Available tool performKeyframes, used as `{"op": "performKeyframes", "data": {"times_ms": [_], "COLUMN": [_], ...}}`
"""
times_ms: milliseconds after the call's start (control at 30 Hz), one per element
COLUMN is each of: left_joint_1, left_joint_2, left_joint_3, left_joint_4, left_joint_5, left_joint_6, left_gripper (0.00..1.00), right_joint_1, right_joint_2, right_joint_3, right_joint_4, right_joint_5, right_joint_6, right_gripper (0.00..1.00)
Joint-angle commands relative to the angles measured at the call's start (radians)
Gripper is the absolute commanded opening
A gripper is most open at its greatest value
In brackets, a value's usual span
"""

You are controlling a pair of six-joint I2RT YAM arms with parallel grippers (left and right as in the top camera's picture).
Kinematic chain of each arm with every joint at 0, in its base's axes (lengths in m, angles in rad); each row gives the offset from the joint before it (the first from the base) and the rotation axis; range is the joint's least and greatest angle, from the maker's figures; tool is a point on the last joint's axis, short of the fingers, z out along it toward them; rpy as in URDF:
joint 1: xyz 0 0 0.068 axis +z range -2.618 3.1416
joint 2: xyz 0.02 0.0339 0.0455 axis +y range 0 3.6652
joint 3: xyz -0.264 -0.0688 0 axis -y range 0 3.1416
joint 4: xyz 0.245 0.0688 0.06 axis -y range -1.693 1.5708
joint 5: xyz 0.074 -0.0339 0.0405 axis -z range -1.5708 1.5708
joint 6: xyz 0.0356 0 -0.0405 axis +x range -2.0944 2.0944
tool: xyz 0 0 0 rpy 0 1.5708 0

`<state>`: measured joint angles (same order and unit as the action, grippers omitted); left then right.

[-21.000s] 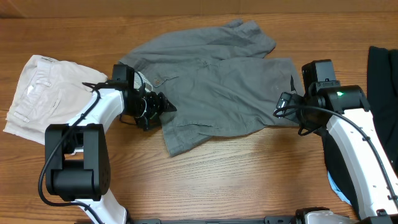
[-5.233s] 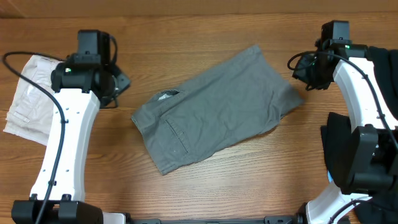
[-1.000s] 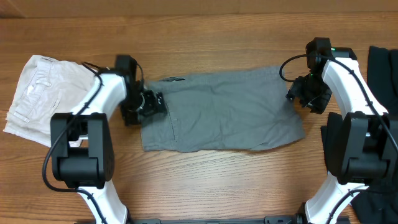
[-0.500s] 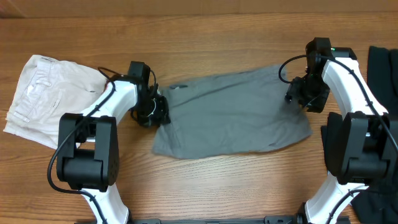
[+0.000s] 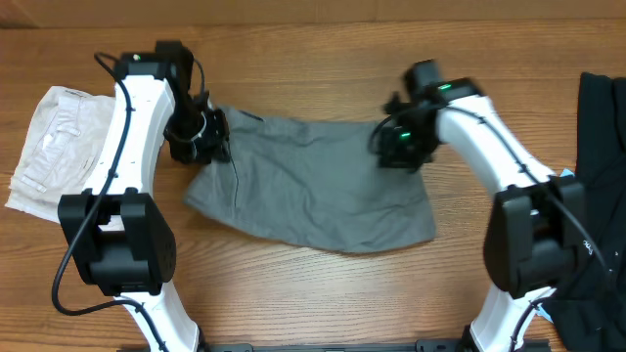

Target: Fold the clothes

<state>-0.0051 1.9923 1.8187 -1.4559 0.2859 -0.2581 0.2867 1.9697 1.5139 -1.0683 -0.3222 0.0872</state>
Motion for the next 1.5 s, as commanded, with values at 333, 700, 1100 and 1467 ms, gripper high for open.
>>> {"op": "performKeyframes", "data": {"times_ms": [333,700,1100,1467], "left_joint_1": [-0.011,-0.016,-0.099,-0.204], "left_joint_2": [0.000,-0.030,-0.032,-0.031], "left_joint_3": [0.151,0.264,0.276,0.276], "left_joint_4": [-0.135,-0.206,-0.219,-0.175], "left_joint_5": [-0.002,-0.001,-0.015,-0.138], "left_joint_6": [0.018,0.019,0.008,-0.062], "left_gripper": [0.04,0.04,0.04,0.04], "right_joint_1": [0.335,0.447,0.397,0.086], "right_joint_2": [-0.005,0.142,0.108,-0.131], "right_joint_3": [-0.154,-0.159,-0.111,-0.040], "right_joint_4": [0.420,0.615,0.525,0.053], "right_joint_5": [-0.079,-0.158,-0.184,0.169], "right_joint_6": [0.346,0.378,0.313,0.253], "right_gripper": [0.11,0.11,0.17,0.22]}}
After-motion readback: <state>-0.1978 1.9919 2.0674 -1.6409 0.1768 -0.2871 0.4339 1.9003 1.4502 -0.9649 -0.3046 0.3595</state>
